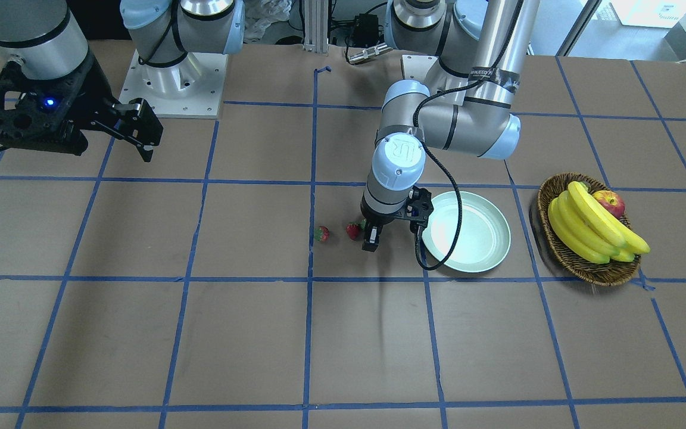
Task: Collect all strawberries into plate
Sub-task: 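Carry the strawberry over the plate and release it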
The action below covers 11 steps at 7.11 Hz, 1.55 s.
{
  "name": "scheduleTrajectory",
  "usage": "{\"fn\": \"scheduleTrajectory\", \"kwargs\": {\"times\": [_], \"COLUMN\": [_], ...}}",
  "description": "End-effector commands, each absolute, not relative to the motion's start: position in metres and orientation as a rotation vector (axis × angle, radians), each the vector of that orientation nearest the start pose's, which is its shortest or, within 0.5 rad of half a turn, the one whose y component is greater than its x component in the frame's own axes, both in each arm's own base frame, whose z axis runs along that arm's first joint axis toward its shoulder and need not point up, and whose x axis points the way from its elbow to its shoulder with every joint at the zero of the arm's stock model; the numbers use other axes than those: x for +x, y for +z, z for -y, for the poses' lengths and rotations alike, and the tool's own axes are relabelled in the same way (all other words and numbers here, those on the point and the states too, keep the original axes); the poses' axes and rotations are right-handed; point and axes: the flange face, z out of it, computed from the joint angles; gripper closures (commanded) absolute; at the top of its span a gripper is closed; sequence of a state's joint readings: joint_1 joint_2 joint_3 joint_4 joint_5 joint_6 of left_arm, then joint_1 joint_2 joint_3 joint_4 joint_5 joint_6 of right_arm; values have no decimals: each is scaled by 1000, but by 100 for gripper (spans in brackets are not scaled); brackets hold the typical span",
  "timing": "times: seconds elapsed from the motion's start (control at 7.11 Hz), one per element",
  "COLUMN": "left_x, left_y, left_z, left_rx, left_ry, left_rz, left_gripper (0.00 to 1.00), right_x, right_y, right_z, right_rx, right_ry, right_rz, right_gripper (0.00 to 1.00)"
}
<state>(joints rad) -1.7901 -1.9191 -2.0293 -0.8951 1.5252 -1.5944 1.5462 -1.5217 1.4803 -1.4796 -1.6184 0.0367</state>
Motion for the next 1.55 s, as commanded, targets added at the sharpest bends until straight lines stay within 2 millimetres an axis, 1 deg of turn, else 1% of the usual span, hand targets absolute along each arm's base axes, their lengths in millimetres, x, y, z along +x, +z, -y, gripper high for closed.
{"fn": "scheduleTrajectory", "kwargs": {"times": [0.0, 0.28, 0.42, 0.56, 0.7, 0.84, 0.99, 1.13, 1.27, 1.41], "left_x": [-243, -231, -228, -211, -183, -149, -107, -63, -32, -32], "left_y": [176, 191, 195, 201, 205, 213, 217, 221, 215, 198], "left_z": [462, 463, 463, 468, 475, 482, 491, 495, 489, 472], "left_rx": [-1931, -1893, -1898, -1918, -1921, -1884, -1841, -1790, -1735, -1711], "left_ry": [154, 118, 110, 68, 60, 49, 44, 61, 110, 177], "left_rz": [-2392, -2437, -2433, -2399, -2391, -2392, -2405, -2421, -2450, -2449], "left_gripper": [75, 75, 75, 74, 74, 74, 74, 74, 74, 74], "right_x": [116, 116, 116, 116, 116, 116, 116, 116, 116, 116], "right_y": [498, 498, 498, 498, 498, 498, 496, 496, 496, 496], "right_z": [511, 511, 511, 511, 511, 511, 512, 512, 512, 512], "right_rx": [93, 93, 96, 94, 96, 96, 96, 96, 96, 96], "right_ry": [80, 78, 78, 75, 75, 78, 80, 80, 80, 80], "right_rz": [-3187, -3187, -3187, -3187, -3187, -3187, -3187, -3187, -3187, -3187], "right_gripper": [0, 0, 0, 0, 0, 0, 0, 0, 0, 0]}}
